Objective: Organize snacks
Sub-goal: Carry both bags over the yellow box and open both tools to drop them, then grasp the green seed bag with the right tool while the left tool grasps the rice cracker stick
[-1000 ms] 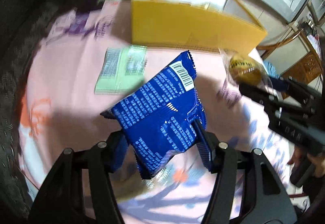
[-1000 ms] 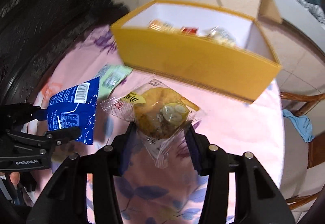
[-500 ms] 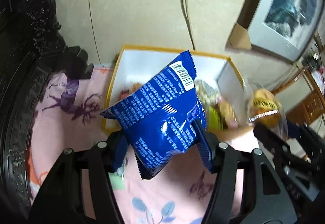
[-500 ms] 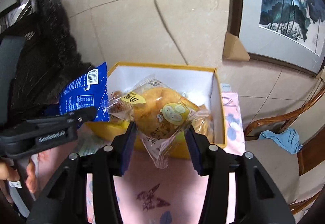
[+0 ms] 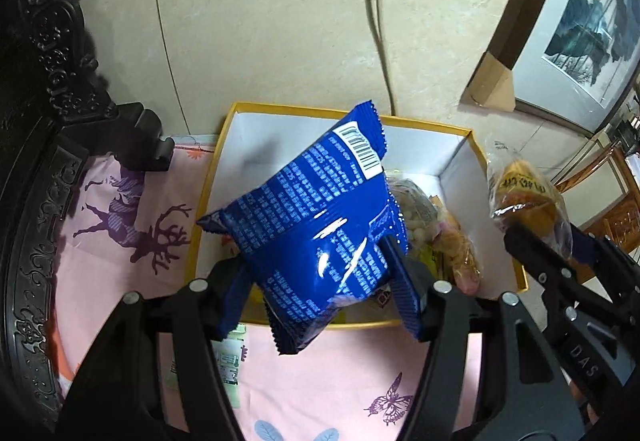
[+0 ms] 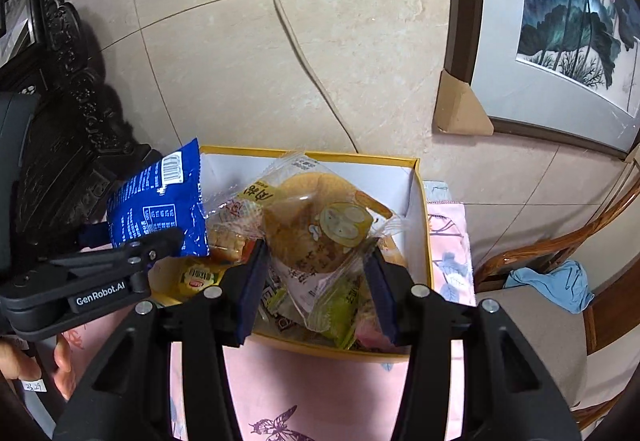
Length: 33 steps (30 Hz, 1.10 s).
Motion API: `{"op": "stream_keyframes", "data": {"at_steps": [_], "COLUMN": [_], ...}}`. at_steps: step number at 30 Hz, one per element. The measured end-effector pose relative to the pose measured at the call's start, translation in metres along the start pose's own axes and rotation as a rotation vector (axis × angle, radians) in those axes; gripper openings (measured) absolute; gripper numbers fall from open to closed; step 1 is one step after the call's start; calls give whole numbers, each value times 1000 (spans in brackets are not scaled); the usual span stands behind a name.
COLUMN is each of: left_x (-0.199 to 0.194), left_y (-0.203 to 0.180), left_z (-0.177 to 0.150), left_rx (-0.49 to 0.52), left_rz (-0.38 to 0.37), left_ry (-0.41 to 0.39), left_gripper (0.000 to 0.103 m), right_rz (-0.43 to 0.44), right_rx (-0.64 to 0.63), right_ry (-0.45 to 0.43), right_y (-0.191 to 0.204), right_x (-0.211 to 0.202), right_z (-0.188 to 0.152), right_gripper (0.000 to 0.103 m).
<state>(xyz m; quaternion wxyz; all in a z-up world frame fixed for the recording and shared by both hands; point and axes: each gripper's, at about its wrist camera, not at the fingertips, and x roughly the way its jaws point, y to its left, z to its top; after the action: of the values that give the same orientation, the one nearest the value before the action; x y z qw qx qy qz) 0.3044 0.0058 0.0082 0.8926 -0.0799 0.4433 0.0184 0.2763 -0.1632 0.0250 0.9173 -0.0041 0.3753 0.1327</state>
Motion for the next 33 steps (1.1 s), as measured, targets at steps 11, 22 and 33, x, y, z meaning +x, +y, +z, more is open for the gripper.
{"op": "stream_keyframes", "data": {"at_steps": [11,22,33], "left_x": [-15,-37,-102], "left_y": [22,31,121], "left_z": [18,6,-143], "left_rx": [-33,-25,-190], "left_rz": [39,33,133], "left_ry": [-36,-47,8], "left_gripper": [99,99,99], "right_rz": [-24,-6,259], "right_rx": [41,11,-167], "right_ry": [23,43,149], "right_y": [-4,16,108], "right_x": [13,7,1], "right_z": [0,-8,-77], "right_gripper": [75,75,75]}}
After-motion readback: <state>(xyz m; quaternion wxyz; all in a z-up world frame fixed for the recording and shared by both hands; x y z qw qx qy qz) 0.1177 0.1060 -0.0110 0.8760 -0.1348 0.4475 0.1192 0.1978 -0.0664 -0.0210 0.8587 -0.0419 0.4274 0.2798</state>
